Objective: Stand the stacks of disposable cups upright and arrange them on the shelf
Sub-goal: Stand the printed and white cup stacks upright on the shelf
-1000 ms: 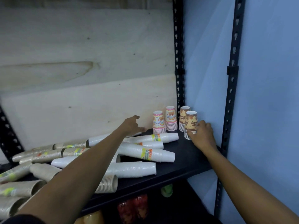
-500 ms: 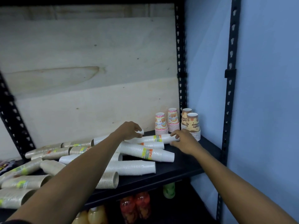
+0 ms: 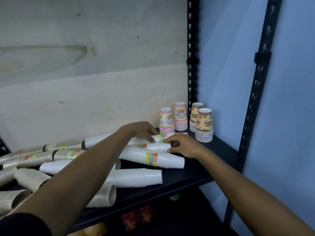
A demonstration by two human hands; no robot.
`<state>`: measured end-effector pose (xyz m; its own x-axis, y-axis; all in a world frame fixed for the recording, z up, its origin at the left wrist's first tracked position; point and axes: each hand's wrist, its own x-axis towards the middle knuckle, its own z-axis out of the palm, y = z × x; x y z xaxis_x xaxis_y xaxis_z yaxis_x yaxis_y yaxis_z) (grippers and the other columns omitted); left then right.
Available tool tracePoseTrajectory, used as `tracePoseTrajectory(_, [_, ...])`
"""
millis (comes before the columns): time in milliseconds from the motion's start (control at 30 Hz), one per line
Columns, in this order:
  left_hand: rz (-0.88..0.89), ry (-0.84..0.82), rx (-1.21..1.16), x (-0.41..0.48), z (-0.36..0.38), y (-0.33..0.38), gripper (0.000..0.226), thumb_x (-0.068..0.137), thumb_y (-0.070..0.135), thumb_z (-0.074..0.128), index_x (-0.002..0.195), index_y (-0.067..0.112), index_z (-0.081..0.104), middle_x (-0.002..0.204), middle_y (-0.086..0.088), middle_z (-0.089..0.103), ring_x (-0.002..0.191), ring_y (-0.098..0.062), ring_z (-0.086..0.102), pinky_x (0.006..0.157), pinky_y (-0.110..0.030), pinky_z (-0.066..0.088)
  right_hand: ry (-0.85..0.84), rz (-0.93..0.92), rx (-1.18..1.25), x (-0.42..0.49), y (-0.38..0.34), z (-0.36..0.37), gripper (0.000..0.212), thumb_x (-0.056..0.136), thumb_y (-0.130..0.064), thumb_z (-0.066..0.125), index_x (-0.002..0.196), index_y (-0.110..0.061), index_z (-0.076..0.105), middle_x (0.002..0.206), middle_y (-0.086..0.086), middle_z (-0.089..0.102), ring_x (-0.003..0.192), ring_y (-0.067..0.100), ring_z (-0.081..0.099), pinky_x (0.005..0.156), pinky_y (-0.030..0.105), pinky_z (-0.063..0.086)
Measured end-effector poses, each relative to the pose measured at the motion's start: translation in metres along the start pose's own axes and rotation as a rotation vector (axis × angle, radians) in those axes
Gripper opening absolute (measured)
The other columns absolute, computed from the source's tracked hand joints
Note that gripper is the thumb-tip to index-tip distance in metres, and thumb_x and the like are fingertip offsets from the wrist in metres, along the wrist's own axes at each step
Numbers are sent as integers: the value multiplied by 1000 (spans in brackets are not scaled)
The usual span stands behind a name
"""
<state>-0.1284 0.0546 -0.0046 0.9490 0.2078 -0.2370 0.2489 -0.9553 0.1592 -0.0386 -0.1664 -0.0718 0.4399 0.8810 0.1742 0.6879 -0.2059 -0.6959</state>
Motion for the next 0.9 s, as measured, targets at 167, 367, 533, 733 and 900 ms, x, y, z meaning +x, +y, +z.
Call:
tracePoseTrajectory(167, [13, 53, -29, 4, -5, -10, 48, 87, 31, 79, 133, 30, 68, 123, 7, 70, 112, -14, 61, 100, -30, 43, 22, -40, -6, 10, 8, 3, 35, 89, -29, 77, 123, -29, 72, 122, -10, 65, 100, 3, 69, 95, 31, 56])
tracePoseTrajectory(367, [-6, 161, -66, 0, -6, -17, 51, 84, 28, 82, 132, 25, 68, 125, 5, 70, 115, -13, 62, 96, -27, 44, 37, 88, 302, 10, 5, 0, 31, 92, -17, 73, 121, -28, 70, 113, 2, 73, 103, 19, 72, 92, 33, 59])
tracePoseTrajectory(533, [-13, 291, -150, -22, -15, -24, 46, 82, 22, 83, 127, 26, 71, 115, 4, 71, 103, -11, 65, 94, -27, 48, 68, 119, 668, 8, -18, -7, 29, 96, -10, 68, 123, -20, 67, 128, 15, 62, 115, 29, 68, 89, 47, 61])
tracePoseTrajectory(733, [-27, 540, -260, -56, -23, -31, 42, 82, 20, 79, 122, 28, 70, 110, 6, 72, 102, -11, 66, 88, -23, 49, 156, 40, 918, 20, -72, -21, 31, 98, -5, 63, 127, -17, 60, 129, 12, 53, 105, 33, 68, 75, 47, 62])
tracePoseTrajectory(900, [-64, 759, -402, -79, -29, -40, 62, 81, 25, 85, 138, 20, 62, 120, 0, 70, 100, -12, 63, 89, -25, 48, 302, -32, 849, 40, -108, -42, 30, 97, -7, 65, 126, -14, 61, 136, 7, 54, 107, 29, 71, 81, 49, 63])
